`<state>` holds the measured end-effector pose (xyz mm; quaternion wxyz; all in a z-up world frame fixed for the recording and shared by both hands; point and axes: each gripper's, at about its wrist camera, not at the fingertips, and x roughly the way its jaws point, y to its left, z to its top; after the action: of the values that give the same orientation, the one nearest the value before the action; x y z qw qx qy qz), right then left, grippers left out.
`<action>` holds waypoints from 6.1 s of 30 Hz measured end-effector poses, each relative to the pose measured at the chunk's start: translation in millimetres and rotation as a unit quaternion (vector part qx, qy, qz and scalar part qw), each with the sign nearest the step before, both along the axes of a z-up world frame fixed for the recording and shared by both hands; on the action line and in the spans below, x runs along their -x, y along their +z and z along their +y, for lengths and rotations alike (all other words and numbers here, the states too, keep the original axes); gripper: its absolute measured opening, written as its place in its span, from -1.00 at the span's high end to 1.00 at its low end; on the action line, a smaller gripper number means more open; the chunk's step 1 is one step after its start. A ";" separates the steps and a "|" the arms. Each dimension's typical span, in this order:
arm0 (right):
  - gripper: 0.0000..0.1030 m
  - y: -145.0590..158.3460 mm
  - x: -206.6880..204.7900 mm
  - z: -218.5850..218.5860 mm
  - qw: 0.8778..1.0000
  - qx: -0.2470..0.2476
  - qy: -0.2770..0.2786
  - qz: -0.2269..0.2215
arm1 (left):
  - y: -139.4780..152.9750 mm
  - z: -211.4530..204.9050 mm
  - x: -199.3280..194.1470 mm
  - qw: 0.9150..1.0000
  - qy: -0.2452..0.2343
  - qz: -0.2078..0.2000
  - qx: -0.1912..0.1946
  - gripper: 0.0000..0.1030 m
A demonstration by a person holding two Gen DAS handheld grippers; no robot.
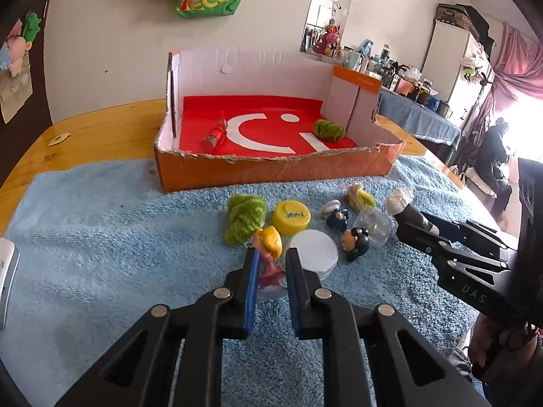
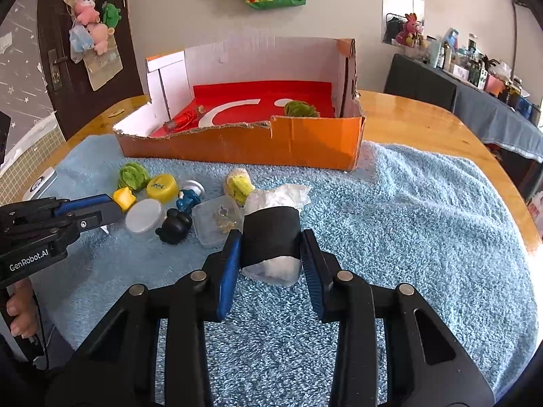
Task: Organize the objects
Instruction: 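Lift and carry the doll and the white roll into the cardboard box with both tools, then open the right tool to release the roll while the left tool releases the doll, then withdraw both open tools from the box back over the towel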
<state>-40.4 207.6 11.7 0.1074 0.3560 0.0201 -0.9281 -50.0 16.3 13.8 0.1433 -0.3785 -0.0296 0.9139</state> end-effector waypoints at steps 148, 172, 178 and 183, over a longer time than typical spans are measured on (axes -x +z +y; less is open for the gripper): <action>-0.09 16.3 172.2 -48.6 0.980 -0.036 0.129 -0.145 | 12.0 23.3 153.3 0.990 -0.112 -0.057 0.056 0.12; -0.33 71.2 131.1 -36.5 0.993 -0.029 0.100 -0.062 | 70.1 4.7 103.7 0.996 -0.078 0.025 0.042 -0.29; -0.41 89.7 110.7 -34.1 0.995 -0.019 0.092 -0.028 | 88.4 -2.6 84.2 0.996 -0.067 0.051 0.032 -0.38; -0.49 102.1 91.0 -31.8 0.996 -0.011 0.085 0.003 | 99.2 -10.0 69.7 0.996 -0.057 0.069 0.019 -0.47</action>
<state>-131.5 175.8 113.8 0.1817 0.3518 0.0610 -0.9163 -119.7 6.3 113.0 0.1897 -0.3187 0.0189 0.9285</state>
